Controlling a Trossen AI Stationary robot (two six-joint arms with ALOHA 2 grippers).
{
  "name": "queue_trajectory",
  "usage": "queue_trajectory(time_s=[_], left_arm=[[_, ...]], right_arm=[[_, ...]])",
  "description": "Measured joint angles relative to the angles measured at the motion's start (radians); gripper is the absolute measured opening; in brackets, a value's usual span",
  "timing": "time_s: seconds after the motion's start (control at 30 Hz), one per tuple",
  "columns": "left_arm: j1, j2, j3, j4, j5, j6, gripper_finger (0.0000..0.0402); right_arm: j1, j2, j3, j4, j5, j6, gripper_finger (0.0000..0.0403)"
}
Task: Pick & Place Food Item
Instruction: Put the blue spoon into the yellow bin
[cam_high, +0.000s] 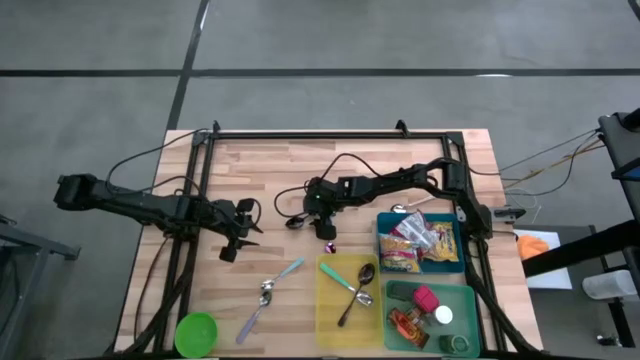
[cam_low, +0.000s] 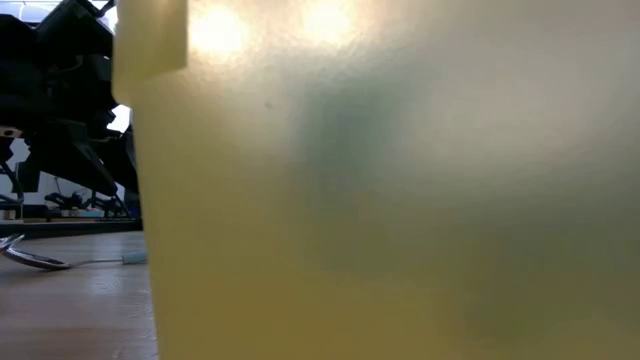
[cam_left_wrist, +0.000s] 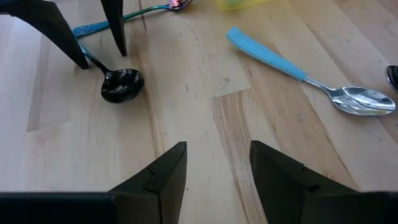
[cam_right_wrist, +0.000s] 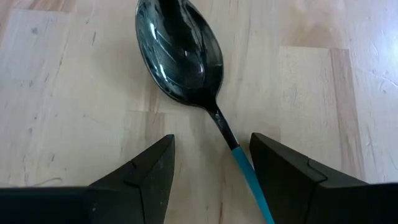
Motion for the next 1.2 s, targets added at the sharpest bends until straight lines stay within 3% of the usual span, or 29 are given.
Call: queue_trajectory(time_s=[0.63, 1.2], left_arm=[[0.0, 0.0, 0.0, 0.0, 0.0, 0.0, 0.0174], [0.0, 0.0, 0.0, 0.0, 0.0, -0.003, 0.0174]], right_arm=[[0.0, 0.0, -0.003, 0.001, 0.019, 0.002, 0.0018], [0.0, 0.001, -0.003, 0.002, 0.019, 0.002, 0.0021]])
